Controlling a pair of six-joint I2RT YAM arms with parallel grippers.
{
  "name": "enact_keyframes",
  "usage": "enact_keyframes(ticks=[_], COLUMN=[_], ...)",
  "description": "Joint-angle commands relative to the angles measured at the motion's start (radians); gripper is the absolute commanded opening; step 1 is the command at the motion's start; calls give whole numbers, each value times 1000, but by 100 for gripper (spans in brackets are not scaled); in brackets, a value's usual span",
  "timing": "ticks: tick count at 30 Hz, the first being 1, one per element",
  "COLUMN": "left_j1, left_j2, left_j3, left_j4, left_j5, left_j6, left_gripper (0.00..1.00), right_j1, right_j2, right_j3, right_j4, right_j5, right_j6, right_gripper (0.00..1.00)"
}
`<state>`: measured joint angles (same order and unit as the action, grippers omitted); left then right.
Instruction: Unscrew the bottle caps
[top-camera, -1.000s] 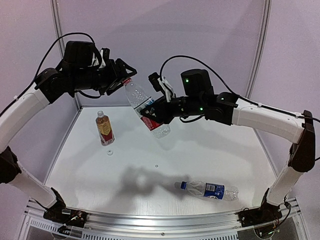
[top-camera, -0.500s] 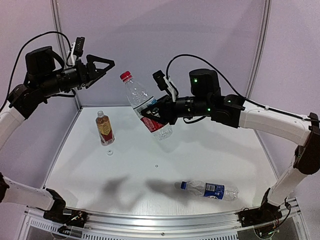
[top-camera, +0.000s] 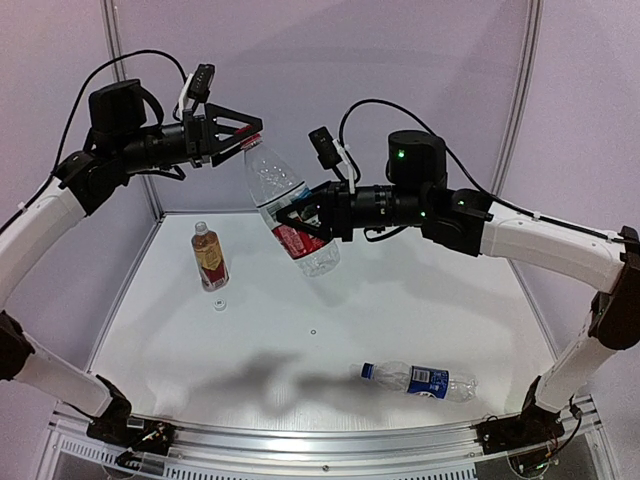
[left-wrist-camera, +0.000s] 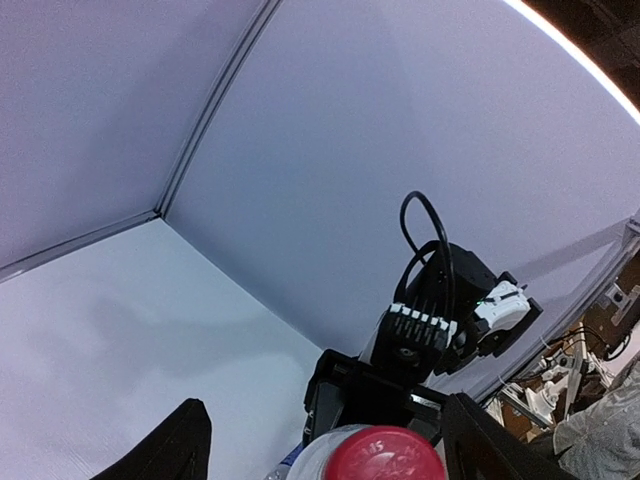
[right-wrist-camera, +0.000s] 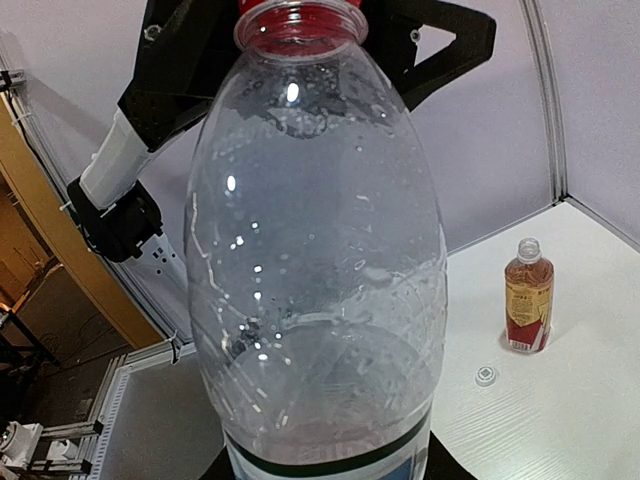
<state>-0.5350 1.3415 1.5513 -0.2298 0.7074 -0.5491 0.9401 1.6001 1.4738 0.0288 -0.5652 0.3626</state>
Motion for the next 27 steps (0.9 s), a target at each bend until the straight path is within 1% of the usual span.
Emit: enact_keyframes(ticks=[1, 4, 9, 13, 14, 15, 16, 17, 19, 22, 25, 27], left_j1=[-5, -6, -9, -22, -26, -31, -37, -41, -52, -64, -77, -83], left_j2=[20, 29, 44, 56, 61, 65, 72, 77, 83, 79, 70, 81], left_j3=[41, 49, 71, 82, 87, 97, 108, 119, 126, 131, 144, 186], left_j4=[63, 76, 56, 35, 26, 6, -21, -44, -79, -124, -173, -247], left_j5=[70, 90, 115, 117, 114, 104, 90, 78, 44, -43, -162, -252], left_j6=[-31, -38, -27, -12, -7, 3, 16, 30, 45, 44, -8, -60], left_gripper=[76, 71, 61, 46, 40, 31, 25, 23, 22, 20, 20, 20], right_j1=[-5, -6, -5, -5, -6, -6, -6, -6, -6, -6, -6, -6], right_j2=[-7, -7, -3, 1, 3, 4, 5, 7, 10, 12, 10, 14], right_j3=[6, 5, 8, 8, 8, 8, 8, 8, 8, 8, 9, 15], right_j4=[16, 13, 14, 15, 16, 14, 15, 15, 15, 2, -32, -68], right_j5=[-23, -22, -20, -18, -18, -17, -16, -14, -7, 30, 165, 269], right_j6=[16, 18, 19, 22, 24, 25, 25, 26, 27, 17, -12, -37], right_gripper=[38, 38, 38, 38, 38, 38, 38, 38, 38, 38, 38, 39])
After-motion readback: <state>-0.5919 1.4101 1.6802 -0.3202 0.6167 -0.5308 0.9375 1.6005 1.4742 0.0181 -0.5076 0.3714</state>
